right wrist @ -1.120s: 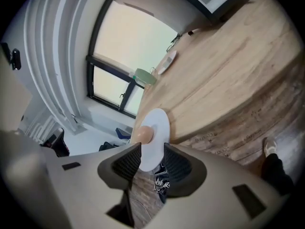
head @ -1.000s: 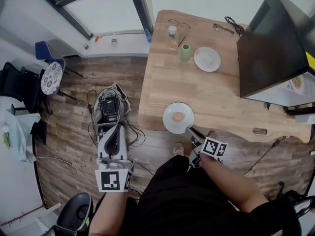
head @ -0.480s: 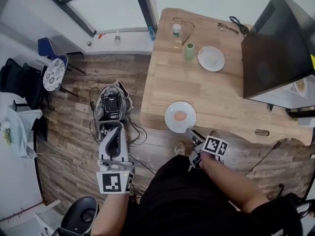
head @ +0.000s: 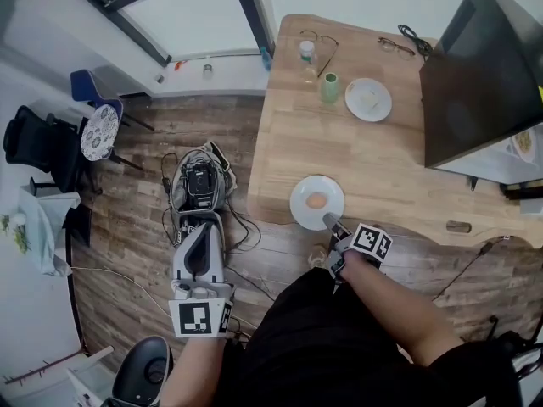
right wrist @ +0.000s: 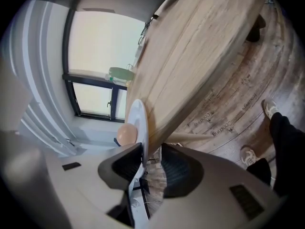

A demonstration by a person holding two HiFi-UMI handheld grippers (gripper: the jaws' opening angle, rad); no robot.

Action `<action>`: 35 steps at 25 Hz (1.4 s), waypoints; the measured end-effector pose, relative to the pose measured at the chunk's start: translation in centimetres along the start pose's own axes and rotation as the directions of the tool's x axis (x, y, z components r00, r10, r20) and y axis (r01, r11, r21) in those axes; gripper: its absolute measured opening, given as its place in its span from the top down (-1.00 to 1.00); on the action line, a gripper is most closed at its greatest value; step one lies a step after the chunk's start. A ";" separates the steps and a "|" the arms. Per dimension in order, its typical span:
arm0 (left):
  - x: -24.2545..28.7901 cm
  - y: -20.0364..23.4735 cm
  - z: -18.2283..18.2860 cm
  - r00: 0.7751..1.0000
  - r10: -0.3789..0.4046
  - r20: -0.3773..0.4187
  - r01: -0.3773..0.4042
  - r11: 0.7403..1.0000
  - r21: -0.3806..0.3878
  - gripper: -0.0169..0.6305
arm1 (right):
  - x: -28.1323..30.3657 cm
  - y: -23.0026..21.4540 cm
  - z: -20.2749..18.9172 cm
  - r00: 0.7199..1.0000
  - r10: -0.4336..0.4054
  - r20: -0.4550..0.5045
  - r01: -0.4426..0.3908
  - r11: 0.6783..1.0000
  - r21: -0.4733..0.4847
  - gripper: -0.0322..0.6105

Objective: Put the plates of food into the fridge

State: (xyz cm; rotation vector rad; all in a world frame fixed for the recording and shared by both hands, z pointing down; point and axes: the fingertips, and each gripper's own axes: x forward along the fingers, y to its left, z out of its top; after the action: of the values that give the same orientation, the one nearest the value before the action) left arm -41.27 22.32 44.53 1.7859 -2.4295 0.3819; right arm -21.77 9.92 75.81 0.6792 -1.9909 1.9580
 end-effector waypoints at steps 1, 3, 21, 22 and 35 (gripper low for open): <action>0.0 -0.1 0.0 1.000 -0.003 0.001 0.003 1.000 0.000 0.94 | -0.2 0.0 -0.1 1.000 0.006 0.000 -0.006 1.000 0.000 0.47; 0.3 -0.3 0.0 1.000 -0.014 0.004 0.014 1.000 0.000 0.94 | -0.7 0.3 -0.3 1.000 0.025 -0.002 -0.025 1.000 -0.001 0.54; 5.3 -7.6 4.4 0.971 -0.214 0.108 0.213 0.977 0.023 0.93 | -9.6 3.5 5.3 0.967 0.184 0.174 -0.184 0.983 -0.016 0.79; 5.7 -8.3 4.8 0.967 -0.228 0.115 0.227 0.974 0.026 0.93 | -10.3 3.6 5.9 0.964 0.188 0.189 -0.188 0.982 -0.019 0.79; 9.7 -16.2 9.5 0.918 -0.347 0.194 0.344 0.938 0.050 0.93 | -18.4 3.6 12.4 0.928 0.209 0.308 -0.203 0.978 -0.050 0.79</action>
State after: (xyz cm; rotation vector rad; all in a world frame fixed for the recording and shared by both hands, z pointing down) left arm -28.28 6.36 39.90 2.3059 -2.1610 0.1923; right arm -6.18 0.19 62.85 0.8522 -2.3485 2.0526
